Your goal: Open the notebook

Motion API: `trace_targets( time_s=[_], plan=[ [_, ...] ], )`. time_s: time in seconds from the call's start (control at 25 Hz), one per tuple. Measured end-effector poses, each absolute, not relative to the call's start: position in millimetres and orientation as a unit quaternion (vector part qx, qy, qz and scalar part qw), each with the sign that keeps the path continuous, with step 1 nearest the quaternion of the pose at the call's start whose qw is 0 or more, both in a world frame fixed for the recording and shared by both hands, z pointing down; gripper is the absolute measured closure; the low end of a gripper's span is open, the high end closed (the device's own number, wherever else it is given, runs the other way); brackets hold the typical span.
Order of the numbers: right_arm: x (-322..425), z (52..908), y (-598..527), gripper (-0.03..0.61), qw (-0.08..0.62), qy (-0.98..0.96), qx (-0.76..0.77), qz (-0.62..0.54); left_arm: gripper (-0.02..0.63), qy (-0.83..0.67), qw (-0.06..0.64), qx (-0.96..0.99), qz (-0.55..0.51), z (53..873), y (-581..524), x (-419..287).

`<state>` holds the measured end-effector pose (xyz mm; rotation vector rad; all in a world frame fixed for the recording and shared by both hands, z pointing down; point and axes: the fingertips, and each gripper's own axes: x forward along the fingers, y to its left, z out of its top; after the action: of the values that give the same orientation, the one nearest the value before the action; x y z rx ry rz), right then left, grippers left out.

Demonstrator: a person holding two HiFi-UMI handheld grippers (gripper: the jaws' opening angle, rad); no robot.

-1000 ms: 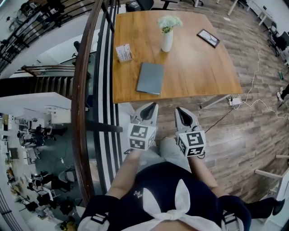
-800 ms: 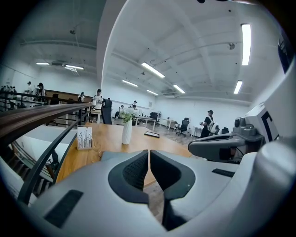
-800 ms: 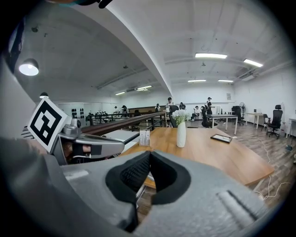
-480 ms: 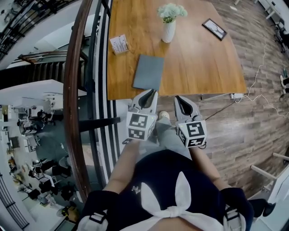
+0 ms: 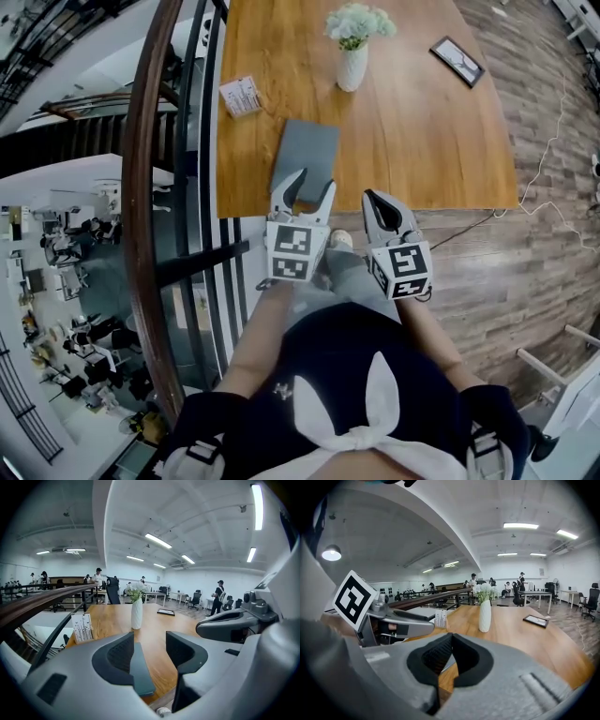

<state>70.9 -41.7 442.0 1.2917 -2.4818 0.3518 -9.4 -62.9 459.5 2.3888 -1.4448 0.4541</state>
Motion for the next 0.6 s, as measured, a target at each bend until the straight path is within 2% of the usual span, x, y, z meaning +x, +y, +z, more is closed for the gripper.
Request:
trace_targets(
  time_s=[0.24, 0.6],
  plan=[
    [80, 458, -85, 0.58, 0.164, -0.874, 0.438, 0.129, 0.345, -0.504, 0.154, 0.82, 0.223, 501, -100, 12],
    [99, 477, -124, 0.58, 0.172, -0.881, 0.418, 0.138, 0.316, -0.53, 0.185, 0.775, 0.291, 558, -128, 25]
  ],
)
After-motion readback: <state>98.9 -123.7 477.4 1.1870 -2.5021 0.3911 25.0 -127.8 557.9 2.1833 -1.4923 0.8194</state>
